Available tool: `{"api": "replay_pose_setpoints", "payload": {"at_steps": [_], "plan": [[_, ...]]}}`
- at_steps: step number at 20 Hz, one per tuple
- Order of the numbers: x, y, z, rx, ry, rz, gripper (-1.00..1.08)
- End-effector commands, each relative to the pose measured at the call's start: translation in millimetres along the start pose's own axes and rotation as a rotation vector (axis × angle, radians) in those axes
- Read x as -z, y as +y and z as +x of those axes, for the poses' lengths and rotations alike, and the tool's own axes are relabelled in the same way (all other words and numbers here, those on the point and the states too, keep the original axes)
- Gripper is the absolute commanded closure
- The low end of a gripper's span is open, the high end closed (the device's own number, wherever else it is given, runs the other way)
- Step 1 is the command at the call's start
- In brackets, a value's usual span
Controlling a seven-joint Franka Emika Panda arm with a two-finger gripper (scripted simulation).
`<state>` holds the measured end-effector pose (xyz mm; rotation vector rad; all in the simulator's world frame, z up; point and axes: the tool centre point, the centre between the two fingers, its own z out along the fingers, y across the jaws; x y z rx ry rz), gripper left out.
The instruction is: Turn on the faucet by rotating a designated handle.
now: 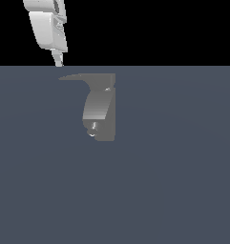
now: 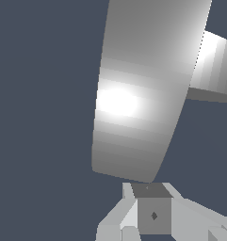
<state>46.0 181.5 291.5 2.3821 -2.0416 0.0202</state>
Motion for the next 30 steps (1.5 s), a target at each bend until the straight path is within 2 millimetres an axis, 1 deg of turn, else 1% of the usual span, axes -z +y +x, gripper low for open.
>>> {"api": "replay_pose_setpoints", "payload": {"at_steps": [1,8,15,20,25,26,30], "plan": [[-9,-16,5,-0.061,0.0,-0.001,1.08],[-29,-52,21,-0.204,-0.004,-0.005,1.08],[-41,-73,34,-0.289,-0.008,-0.007,1.08],[-44,-79,38,-0.315,-0.01,-0.007,1.08],[-44,-79,38,-0.317,-0.01,-0.007,1.08],[-27,-81,31,-0.308,-0.014,0.013,1.08],[-29,-72,29,-0.309,-0.014,0.012,1.08]]}}
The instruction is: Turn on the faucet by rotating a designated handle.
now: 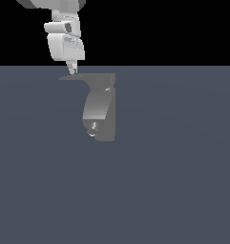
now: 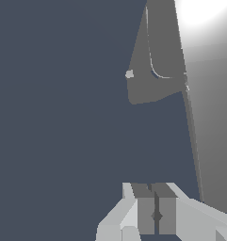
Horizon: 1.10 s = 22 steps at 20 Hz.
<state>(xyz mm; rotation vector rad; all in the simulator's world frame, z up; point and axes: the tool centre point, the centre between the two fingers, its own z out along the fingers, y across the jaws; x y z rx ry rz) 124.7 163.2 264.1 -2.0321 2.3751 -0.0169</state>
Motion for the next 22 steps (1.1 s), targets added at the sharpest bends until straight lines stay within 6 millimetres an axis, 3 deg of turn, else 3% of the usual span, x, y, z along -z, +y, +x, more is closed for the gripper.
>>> {"api": "replay_pose_setpoints", "payload": {"at_steps": [1,22], "plan": [[-1,6,0,0.0,0.0,-0.001,1.08],[-9,61,1,-0.007,0.003,-0.011,1.08]]}}
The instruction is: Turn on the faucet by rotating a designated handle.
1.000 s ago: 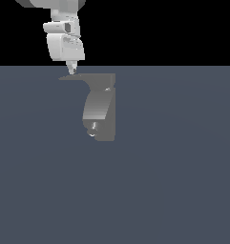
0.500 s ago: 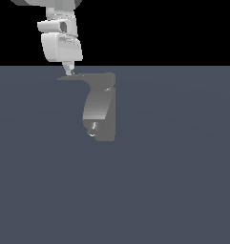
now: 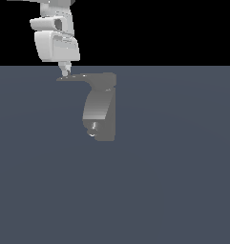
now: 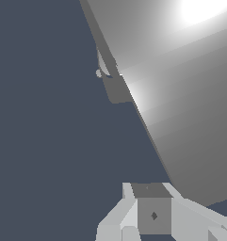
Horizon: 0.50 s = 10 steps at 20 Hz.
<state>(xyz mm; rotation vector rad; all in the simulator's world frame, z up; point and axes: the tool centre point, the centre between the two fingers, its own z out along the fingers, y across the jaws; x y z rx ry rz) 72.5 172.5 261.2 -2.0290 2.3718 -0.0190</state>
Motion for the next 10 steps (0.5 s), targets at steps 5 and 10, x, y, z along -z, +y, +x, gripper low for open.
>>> {"api": "replay_pose_setpoints", "payload": {"at_steps": [5,10], "plan": [[-8,23,2,-0.009,0.007,-0.018,1.08],[-10,38,2,-0.011,0.007,-0.02,1.08]]}}
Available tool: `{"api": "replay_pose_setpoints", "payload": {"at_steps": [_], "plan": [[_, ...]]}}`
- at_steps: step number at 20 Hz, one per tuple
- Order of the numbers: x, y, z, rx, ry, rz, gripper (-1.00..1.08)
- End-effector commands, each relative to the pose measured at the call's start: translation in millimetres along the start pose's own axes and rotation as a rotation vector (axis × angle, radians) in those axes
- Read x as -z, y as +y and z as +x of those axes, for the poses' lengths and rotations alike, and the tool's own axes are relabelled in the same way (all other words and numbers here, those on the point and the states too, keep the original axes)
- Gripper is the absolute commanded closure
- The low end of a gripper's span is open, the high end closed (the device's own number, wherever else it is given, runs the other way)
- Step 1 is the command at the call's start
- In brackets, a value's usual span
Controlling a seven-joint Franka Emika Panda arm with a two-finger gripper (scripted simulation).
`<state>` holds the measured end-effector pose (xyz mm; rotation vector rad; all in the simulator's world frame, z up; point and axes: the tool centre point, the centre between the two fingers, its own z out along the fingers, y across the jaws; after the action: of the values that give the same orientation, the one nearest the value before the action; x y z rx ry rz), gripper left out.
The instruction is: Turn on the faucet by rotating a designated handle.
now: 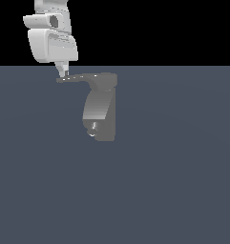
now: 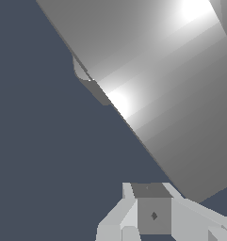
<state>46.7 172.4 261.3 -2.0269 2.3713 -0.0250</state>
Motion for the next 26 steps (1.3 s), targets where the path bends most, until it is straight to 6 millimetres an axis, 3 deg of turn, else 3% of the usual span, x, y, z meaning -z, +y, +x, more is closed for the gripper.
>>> {"api": "replay_pose_setpoints", "payload": {"at_steps": [1,4,5,26], "plan": [[-11,15,-2,-0.01,0.006,-0.025,1.08],[-12,22,-2,-0.011,0.006,-0.026,1.08],[0,12,-2,0.018,-0.001,0.001,1.08],[-5,59,36,0.003,0.003,-0.013,1.08]]}}
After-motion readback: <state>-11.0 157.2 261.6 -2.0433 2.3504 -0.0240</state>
